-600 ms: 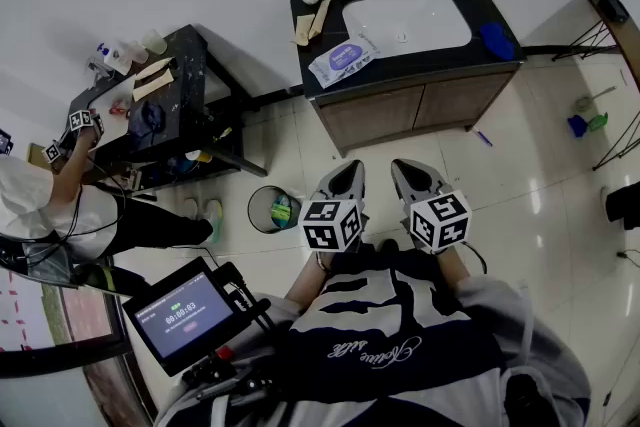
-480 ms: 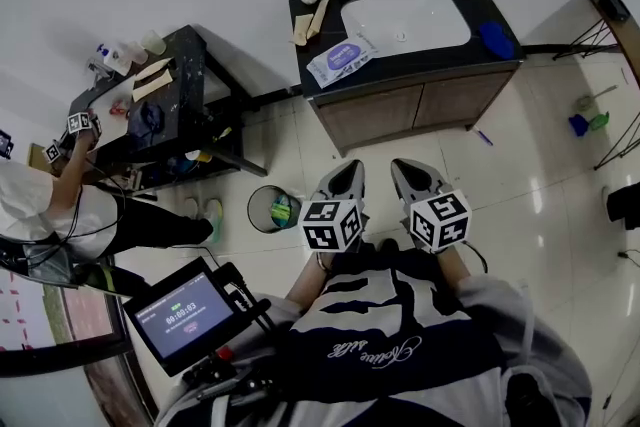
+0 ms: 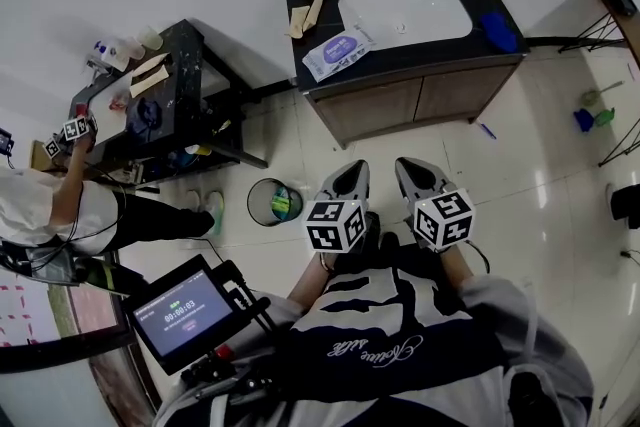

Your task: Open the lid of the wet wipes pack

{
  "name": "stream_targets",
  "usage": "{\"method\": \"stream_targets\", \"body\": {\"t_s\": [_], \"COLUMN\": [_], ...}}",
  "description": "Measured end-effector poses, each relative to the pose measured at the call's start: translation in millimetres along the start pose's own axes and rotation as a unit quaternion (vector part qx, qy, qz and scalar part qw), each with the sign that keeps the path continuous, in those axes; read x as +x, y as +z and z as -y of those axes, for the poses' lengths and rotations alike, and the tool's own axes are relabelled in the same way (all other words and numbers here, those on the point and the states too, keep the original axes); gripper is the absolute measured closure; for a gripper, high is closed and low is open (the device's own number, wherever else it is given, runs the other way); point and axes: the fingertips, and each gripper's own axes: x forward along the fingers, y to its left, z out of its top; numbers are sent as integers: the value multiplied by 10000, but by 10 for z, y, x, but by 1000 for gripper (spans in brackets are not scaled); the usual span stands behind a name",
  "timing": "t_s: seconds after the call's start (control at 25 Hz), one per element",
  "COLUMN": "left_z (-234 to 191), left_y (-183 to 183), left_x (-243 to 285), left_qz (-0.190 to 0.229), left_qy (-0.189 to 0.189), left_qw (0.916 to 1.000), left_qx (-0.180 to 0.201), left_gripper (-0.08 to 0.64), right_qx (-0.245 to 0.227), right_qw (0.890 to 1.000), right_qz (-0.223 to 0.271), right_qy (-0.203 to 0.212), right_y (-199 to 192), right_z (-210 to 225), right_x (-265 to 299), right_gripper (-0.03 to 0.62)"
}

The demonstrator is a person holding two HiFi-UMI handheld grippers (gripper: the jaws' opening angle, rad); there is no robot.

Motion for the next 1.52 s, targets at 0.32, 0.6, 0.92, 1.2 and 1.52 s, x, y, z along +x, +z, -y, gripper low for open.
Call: {"method": "stream_targets", "body": {"t_s": [0.32, 0.6, 0.92, 1.2, 1.52], "left_z": [-223, -661, -1259, -1822, -2202], "left_y": [40, 472, 929, 1030, 852], "left_x": [375, 907, 1448, 1886, 2067], "left_qz": [-165, -64, -81, -315, -521], "left_qy": [33, -39, -113, -4, 227], "left_qw": [9999, 9999, 9995, 9975, 9921], "left_qx": [14, -90, -281, -628, -1122], "left_gripper": [561, 561, 561, 561, 561], "right_qx": [104, 126, 160, 204, 125], "right_qw": [9999, 9997, 9989, 9975, 9973], "right_qz": [-106, -120, -254, -379, -558], "right_qy": [-22, -181, -365, -564, -465], "right_y": [28, 329, 658, 892, 955], "right_z": [261, 534, 723, 933, 921], "right_x": [325, 789, 1427, 1905, 2115], "right_gripper": [595, 595, 595, 595, 595]}}
